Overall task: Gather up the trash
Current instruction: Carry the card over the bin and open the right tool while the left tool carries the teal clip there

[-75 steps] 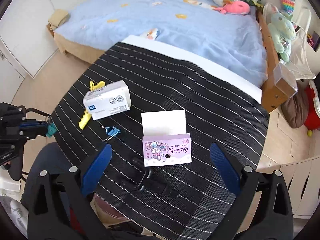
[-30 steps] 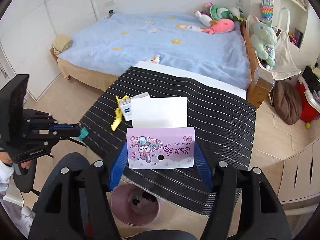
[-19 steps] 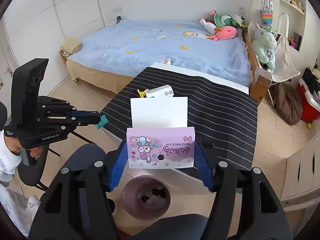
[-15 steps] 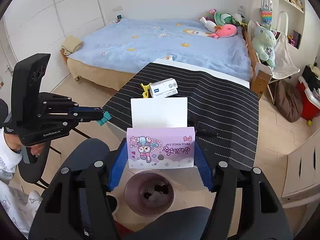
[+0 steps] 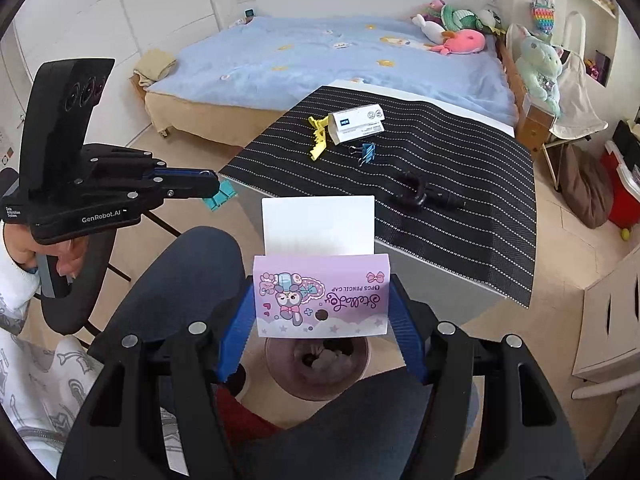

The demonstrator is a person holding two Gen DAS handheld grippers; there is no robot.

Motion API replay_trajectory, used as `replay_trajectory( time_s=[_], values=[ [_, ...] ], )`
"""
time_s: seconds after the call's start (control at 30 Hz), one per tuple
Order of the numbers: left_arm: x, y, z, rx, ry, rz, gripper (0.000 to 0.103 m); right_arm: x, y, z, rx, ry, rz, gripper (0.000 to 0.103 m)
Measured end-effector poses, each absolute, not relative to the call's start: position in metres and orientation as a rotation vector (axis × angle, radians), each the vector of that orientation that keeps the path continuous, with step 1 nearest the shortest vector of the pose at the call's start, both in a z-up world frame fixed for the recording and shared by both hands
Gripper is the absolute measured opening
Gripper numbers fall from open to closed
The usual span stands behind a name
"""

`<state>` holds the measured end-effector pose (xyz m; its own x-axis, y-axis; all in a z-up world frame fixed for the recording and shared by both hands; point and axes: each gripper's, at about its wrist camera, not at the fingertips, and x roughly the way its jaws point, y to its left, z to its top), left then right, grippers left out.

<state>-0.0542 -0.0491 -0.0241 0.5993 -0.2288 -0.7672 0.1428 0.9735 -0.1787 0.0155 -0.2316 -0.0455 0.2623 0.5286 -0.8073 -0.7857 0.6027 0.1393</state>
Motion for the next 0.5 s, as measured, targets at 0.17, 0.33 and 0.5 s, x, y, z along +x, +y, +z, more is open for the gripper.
replay_trajectory(
  time_s=[0.17,0.33,0.5],
  values=[
    [-0.0595,-0.0479,-0.0245,-0.108,0.904,-0.212,0.003,0.0092,-0.2267,-0.0527,-0.314,0.963,0.937,0.063],
    [-0.0603,-0.0461,-0.0231,-0.111,0.899,-0.211,0.003,0.0063,-0.225,-0.0496,-0.298,0.959,0.961,0.063],
    [-0.0608,-0.0452,-0.0224,-0.111,0.9,-0.213,0.003,0.0082,-0.2289,-0.0475,-0.267,0.956,0.951,0.088]
  ],
)
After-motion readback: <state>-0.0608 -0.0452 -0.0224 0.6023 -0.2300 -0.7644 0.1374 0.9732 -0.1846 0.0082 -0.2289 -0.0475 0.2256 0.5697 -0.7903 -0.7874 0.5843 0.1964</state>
